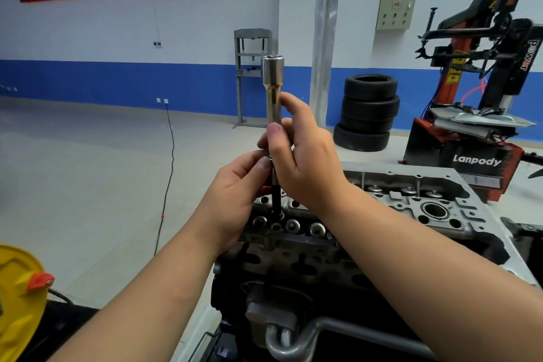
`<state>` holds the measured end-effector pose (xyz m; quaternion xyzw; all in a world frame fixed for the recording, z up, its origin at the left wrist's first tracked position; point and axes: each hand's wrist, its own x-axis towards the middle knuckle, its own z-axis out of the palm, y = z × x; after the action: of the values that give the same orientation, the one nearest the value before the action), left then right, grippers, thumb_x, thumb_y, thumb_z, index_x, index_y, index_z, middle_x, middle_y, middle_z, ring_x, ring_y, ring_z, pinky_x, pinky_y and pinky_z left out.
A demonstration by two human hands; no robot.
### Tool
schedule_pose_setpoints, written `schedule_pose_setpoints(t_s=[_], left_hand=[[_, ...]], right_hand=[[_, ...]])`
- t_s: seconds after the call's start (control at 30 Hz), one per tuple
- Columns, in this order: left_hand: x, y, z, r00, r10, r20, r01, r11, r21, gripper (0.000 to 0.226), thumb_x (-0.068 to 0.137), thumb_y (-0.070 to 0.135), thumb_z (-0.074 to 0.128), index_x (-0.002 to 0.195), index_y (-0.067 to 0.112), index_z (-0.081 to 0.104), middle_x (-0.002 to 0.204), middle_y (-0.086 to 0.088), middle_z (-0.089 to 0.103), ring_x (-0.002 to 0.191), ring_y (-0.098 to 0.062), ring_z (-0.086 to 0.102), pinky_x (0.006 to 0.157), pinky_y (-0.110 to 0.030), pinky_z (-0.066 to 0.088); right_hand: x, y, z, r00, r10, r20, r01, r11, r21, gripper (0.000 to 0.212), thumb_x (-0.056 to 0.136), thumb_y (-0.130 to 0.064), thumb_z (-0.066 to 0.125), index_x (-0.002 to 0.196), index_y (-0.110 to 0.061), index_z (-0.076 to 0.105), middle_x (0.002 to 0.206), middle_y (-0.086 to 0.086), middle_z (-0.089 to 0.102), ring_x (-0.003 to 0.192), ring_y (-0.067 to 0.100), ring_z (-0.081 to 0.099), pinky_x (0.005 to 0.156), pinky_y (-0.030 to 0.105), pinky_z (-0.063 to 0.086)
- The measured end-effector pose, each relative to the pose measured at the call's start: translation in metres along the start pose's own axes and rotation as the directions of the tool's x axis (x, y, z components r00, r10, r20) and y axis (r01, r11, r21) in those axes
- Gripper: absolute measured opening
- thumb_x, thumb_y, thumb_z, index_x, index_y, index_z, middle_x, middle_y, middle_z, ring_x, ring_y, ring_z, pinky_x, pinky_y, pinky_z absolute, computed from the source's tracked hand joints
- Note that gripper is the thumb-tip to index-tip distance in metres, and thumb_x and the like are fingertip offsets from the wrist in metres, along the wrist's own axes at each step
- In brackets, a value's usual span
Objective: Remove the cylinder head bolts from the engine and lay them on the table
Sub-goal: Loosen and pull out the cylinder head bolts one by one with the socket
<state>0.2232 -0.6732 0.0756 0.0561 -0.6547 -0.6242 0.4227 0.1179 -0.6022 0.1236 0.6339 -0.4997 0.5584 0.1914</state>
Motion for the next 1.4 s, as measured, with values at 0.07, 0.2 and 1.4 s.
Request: schedule_pose_setpoints(t_s=[0.07,0.2,1.4], left_hand=[[0.000,0.000,0.001,0.999,0.029,-0.022,-0.029,1.000,0.000,0.031,0.097,0.028,0.059,0.121,0.013,0.069,0.103,-0.004,0.078,0.094,-0.017,0.075,0.082,-0.025,0.058],[0.001,-0.001,0.001,0.998,0.025,-0.062,-0.025,1.000,0.015,0.020,0.099,0.033,0.062,0.112,0.021,0.073,0.100,0.002,0.079,0.092,-0.013,0.074,0.080,-0.024,0.057],[0.000,0.006,-0.004,0.982,-0.148,0.120,0.140,0.988,0.071,0.035,0.097,0.051,0.047,0.091,0.032,0.076,0.098,0.001,0.076,0.092,-0.015,0.071,0.087,-0.034,0.048]], right_hand=[[0.001,0.000,0.000,1.000,-0.012,0.003,0.012,1.000,-0.013,0.045,0.098,-0.025,0.056,0.135,0.001,0.048,0.079,0.000,0.067,0.065,0.019,0.062,0.062,0.034,0.049],[0.003,0.004,0.002,1.000,-0.007,-0.004,0.007,1.000,0.009,0.032,0.098,-0.023,0.060,0.122,-0.001,0.057,0.081,0.001,0.070,0.068,0.019,0.067,0.062,0.039,0.054],[0.066,-0.078,0.003,0.681,0.710,0.178,-0.697,0.555,0.453,0.041,0.097,-0.033,0.045,0.059,-0.019,0.044,0.051,-0.003,0.037,0.049,0.015,0.029,0.053,0.034,0.027]])
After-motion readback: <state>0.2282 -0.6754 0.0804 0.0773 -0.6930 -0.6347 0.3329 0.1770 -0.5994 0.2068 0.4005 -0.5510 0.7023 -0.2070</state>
